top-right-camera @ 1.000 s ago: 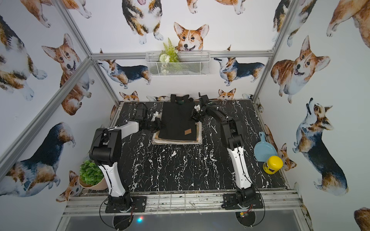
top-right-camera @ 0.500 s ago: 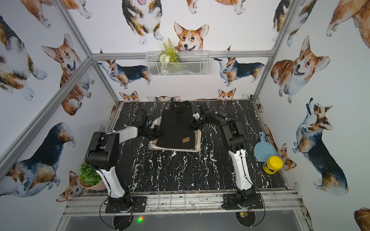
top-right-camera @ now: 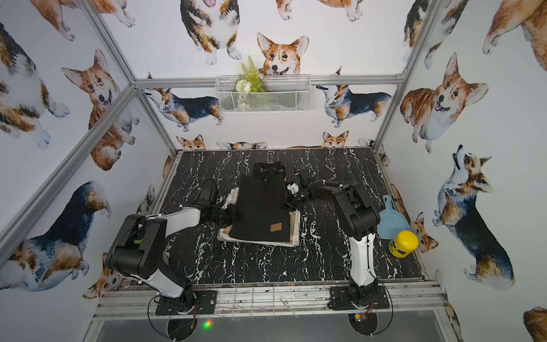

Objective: Put away the canvas bag
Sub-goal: Move the canvas bag to the center of the board.

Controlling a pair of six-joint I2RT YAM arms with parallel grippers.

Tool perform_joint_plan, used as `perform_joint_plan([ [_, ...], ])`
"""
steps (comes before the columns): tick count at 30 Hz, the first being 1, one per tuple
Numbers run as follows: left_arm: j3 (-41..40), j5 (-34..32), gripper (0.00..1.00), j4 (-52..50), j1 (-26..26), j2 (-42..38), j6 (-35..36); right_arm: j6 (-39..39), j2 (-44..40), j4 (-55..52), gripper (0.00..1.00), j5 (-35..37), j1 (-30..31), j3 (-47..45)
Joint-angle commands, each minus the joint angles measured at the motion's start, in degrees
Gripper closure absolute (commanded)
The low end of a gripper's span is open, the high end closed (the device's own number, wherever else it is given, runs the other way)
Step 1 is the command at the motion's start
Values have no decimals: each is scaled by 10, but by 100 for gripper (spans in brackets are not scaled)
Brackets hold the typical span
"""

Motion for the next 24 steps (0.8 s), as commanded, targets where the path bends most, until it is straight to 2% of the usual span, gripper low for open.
perform_joint_plan([
  [1,-41,-146,100,-50,-27,-48,-22,-9,-40,-95,100,122,-8,-41],
  [6,-102,-197,100,-58,-121,-141,-72,-18,-100,-117,100,135,-2,-106],
  [11,-153,-239,100,-74,-174,-224,-111,-10,-151,-110,100,150,19,-169],
  [14,-174,-248,100,-95,-185,-284,-121,5,-169,-91,100,142,22,-200],
  [18,-159,-269,100,-151,-185,-345,-106,19,-200,-94,100,145,36,-208],
  [20,-139,-287,100,-177,-183,-353,-88,31,-218,-96,100,150,45,-206],
  [24,-120,-286,100,-182,-170,-320,-62,49,-239,-102,99,160,60,-196],
])
